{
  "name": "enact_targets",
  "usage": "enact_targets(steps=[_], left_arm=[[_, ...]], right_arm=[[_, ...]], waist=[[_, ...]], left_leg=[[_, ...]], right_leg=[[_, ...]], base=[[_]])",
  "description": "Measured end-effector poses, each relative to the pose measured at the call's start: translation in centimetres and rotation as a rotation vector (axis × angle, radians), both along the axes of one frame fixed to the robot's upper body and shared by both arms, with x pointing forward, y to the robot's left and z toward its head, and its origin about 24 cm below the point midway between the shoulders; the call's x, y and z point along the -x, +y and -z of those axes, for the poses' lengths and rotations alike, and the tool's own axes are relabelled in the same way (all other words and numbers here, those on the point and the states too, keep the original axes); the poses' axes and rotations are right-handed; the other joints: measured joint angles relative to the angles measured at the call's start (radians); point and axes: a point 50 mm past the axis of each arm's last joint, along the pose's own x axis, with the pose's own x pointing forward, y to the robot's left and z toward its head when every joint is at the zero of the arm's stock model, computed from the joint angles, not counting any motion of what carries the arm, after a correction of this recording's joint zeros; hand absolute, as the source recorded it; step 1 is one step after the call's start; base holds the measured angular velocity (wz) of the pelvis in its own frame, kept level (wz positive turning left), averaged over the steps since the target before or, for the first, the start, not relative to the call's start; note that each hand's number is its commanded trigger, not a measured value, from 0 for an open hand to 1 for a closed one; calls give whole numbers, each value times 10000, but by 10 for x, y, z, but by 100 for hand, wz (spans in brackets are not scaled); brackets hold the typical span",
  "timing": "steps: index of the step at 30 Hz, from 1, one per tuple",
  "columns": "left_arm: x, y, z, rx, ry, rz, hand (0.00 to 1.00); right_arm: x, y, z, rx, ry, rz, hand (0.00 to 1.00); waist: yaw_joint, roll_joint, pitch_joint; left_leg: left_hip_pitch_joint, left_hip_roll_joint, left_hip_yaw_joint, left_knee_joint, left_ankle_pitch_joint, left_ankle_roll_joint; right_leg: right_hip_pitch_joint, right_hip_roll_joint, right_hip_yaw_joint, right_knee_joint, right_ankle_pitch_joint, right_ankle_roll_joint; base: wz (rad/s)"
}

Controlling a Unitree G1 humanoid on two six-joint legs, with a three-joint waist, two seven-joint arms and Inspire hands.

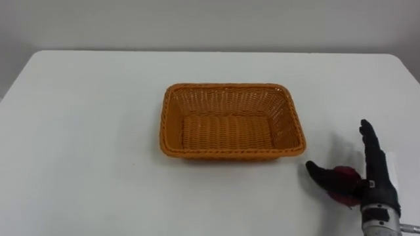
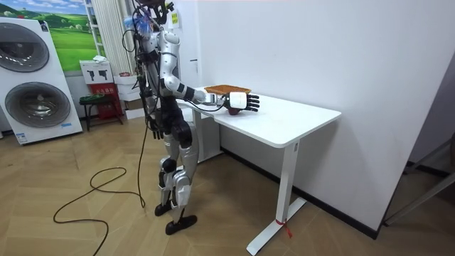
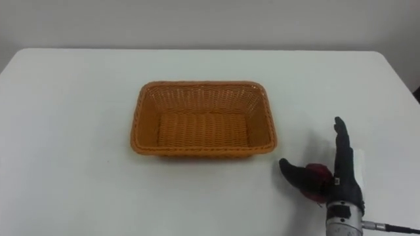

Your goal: Pick and place apple

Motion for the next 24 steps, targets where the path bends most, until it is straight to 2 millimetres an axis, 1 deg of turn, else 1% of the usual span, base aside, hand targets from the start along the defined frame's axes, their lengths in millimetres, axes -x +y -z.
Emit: enact_targets(steps=[3, 6, 11, 12, 13, 14, 15, 16, 17, 18, 20, 21, 24], left_arm=[[-2, -2, 0, 32, 4, 148, 0], [-3, -1, 0, -15, -41, 152, 0], [-2, -1, 0, -43, -58, 147, 0], [-2, -1, 0, -45, -63, 148, 0], [-2, -1, 0, -46, -64, 146, 0], [-2, -1, 0, -45, -55, 146, 0], [-1, -1, 0, -38, -6, 134, 0], [0, -1, 0, -34, 24, 126, 0], [1, -1, 0, -42, 46, 122, 0], [2, -2, 1, -84, 83, 153, 0], [6, -2, 1, -177, 188, 192, 0], [8, -2, 1, -200, 231, 181, 0], [9, -4, 1, -226, 249, 153, 0]], right_arm=[[3, 2, 2, -43, 74, -42, 0], [8, 3, 5, 115, 194, -189, 0], [20, 4, 12, 98, 270, -222, 0], [23, 4, 13, 117, 322, -184, 28], [25, 3, 15, 160, 429, -146, 60], [31, 1, 20, 206, 709, -14, 78], [34, 1, 24, 116, 818, 97, 100], [34, 2, 24, 80, 759, 88, 100], [35, 3, 25, 79, 715, 183, 100], [37, 1, 26, 158, 637, 391, 100], [38, -4, 25, 439, 548, 689, 100], [39, -7, 26, 647, 613, 741, 100], [41, -9, 28, 980, 639, 769, 100]], waist=[[-148, 69, -53], [-180, 113, -88], [-220, 113, -95], [-225, 115, -96], [-224, 116, -97], [-222, 119, -98], [-219, 142, -112], [-219, 160, -122], [-212, 203, -149], [-205, 249, -179], [-210, 303, -212], [-207, 313, -218], [-193, 338, -228]], left_leg=[[0, -5, 13, -26, 0, 0], [59, 2, 97, -27, 0, 0], [228, -3, 105, -61, 0, 2], [231, -3, 105, -61, 1, 3], [235, -2, 105, -58, 2, 4], [234, -2, 105, -48, 2, 5], [228, -2, 118, -43, 2, 6], [225, -1, 129, -44, 2, 7], [223, 2, 130, -51, 0, 9], [239, 2, 123, -47, -3, 14], [254, 2, 122, -41, -3, 15], [274, 7, 117, -29, -3, 15], [354, 14, 104, -38, -4, 14]], right_leg=[[-25, 0, 23, 0, 3, 3], [-4, 13, 125, -5, 5, 2], [91, -1, 115, -23, 24, 24], [104, -1, 115, -25, 43, 34], [113, -1, 115, -25, 55, 36], [127, -1, 114, -22, 66, 37], [137, -1, 119, -19, 77, 38], [147, 0, 123, -17, 85, 37], [157, 1, 116, -19, 97, 35], [156, -1, 104, -22, 100, 37], [191, -1, 102, -26, 102, 36], [240, 3, 93, -26, 104, 34], [282, 10, 80, -31, 104, 33]], base=[[0], [-8], [-1], [0], [0], [0], [-4], [-3], [0], [5], [2], [0], [1]])
